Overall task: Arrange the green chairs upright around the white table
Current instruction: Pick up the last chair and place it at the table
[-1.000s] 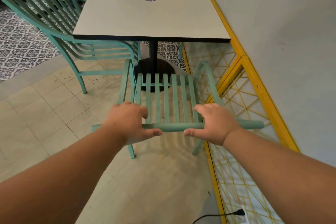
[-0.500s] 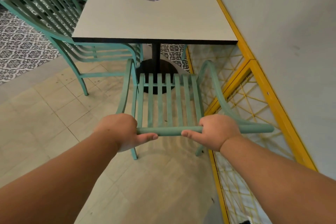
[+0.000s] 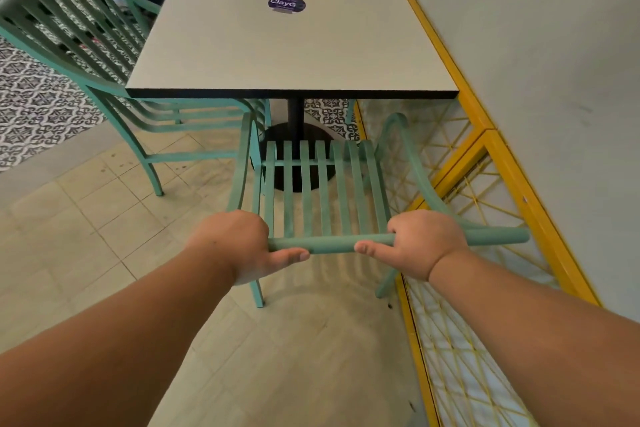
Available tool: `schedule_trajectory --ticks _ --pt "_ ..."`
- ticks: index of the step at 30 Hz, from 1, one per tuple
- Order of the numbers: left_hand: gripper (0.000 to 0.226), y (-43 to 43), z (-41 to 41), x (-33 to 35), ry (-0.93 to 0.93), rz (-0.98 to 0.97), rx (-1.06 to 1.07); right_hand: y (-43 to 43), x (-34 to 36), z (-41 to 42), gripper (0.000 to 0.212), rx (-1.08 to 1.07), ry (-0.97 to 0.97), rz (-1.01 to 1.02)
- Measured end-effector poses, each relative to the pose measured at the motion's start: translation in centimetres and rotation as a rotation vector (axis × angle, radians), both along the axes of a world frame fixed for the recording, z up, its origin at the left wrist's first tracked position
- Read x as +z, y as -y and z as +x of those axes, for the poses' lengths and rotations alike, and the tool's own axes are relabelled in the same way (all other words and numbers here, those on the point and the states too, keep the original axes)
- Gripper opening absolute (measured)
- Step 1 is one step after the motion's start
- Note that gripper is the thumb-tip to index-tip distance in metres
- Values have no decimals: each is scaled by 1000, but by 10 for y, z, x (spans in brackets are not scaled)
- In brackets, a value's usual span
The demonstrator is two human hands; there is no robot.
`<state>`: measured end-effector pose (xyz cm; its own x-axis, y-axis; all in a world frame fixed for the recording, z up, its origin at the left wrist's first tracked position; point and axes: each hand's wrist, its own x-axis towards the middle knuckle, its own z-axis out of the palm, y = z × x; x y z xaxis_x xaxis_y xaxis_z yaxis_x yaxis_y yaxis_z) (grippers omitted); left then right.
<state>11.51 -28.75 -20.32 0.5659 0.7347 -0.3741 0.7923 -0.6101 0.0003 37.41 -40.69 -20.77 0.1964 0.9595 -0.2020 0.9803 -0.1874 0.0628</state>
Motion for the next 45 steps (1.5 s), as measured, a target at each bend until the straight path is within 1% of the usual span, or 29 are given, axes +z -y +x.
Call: schedule_trajectory --ticks 13,20,22,26,28,32,35,37,39,42,43,45 --pt "94 -4 10 -2 31 -44 32 -8 5 10 107 -24 2 11" --pt "90 -4 11 -2 10 -34 0 -8 7 12 104 -18 5 -28" --pt "89 -4 11 -2 43 -49 9 -9 10 13 102 -21 -2 -42" --pt "94 -6 11 -4 105 -52 27 -11 10 14 93 -26 0 -64" --pt "89 -8 11 -4 120 -74 45 -13 9 15 92 -31 18 -74" --pt "83 -11 9 -1 154 -154 28 -15 12 14 97 -47 31 -121" --pt "80 -13 7 1 138 -225 14 -15 18 9 107 -144 -23 -199" --pt "78 -16 7 3 135 -292 -7 -9 24 -1 110 -297 -116 -174" --pt "76 -21 9 5 125 -355 -43 5 31 -16 105 -459 -244 -59" --pt "75 -27 8 13 128 -501 -42 25 49 -44 89 -577 -385 117" --pt "77 -31 8 21 118 -494 -91 32 60 -52 88 -634 -400 171" --pt "78 -46 13 39 104 -377 -278 41 77 -64 88 -734 -386 219"
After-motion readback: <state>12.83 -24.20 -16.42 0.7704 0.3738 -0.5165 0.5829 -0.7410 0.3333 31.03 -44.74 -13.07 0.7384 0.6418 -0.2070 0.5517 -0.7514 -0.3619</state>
